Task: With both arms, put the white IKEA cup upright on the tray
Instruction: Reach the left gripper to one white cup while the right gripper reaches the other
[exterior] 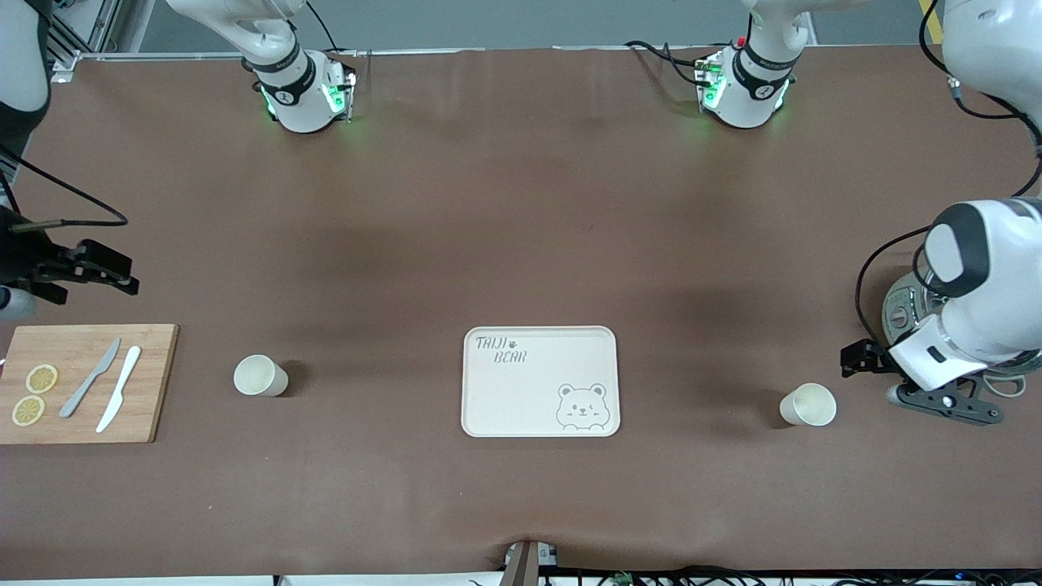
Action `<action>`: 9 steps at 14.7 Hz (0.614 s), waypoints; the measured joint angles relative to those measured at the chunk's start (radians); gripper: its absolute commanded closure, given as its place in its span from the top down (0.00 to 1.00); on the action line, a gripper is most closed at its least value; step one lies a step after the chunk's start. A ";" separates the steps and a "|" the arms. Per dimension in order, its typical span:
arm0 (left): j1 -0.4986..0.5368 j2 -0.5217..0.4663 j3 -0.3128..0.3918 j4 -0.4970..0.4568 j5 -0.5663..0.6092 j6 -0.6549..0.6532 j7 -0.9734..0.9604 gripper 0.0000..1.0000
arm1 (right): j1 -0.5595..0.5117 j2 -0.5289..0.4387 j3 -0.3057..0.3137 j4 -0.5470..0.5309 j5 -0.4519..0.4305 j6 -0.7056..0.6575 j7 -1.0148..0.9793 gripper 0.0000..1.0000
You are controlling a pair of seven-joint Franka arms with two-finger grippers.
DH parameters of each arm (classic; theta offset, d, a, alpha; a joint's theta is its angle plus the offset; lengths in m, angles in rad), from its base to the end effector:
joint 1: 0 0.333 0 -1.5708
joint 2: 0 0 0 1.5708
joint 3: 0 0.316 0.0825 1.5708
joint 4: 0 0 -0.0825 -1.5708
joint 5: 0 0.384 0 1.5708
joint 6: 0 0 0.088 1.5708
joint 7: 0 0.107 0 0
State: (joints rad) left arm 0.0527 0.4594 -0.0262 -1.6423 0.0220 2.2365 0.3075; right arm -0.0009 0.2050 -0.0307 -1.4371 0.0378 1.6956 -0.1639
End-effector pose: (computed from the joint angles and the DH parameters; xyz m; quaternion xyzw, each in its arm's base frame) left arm 0.6882 0.0211 0.3623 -0.9873 0.1441 -0.0659 0.0146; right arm 0.6274 -0.0143 0.5785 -0.9974 -0.0646 -0.0282 0.0130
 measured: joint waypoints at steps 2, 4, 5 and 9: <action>0.010 0.004 0.000 -0.067 0.000 0.079 0.017 1.00 | 0.012 0.040 0.000 -0.002 0.000 0.052 -0.001 1.00; 0.021 0.013 0.000 -0.095 0.000 0.104 0.035 1.00 | 0.016 0.095 0.000 -0.006 -0.001 0.088 -0.009 1.00; 0.024 0.018 0.000 -0.098 0.000 0.107 0.045 1.00 | 0.016 0.125 -0.001 -0.009 -0.001 0.098 -0.029 1.00; 0.036 0.036 0.000 -0.099 -0.012 0.118 0.066 1.00 | -0.005 0.238 -0.011 -0.015 -0.002 0.168 -0.153 1.00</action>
State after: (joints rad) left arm 0.0890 0.4949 -0.0264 -1.7417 0.0098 2.3545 0.3734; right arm -0.0058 0.4429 -0.0420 -1.4522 0.0363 1.8635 -0.3168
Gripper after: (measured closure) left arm 0.000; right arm 0.000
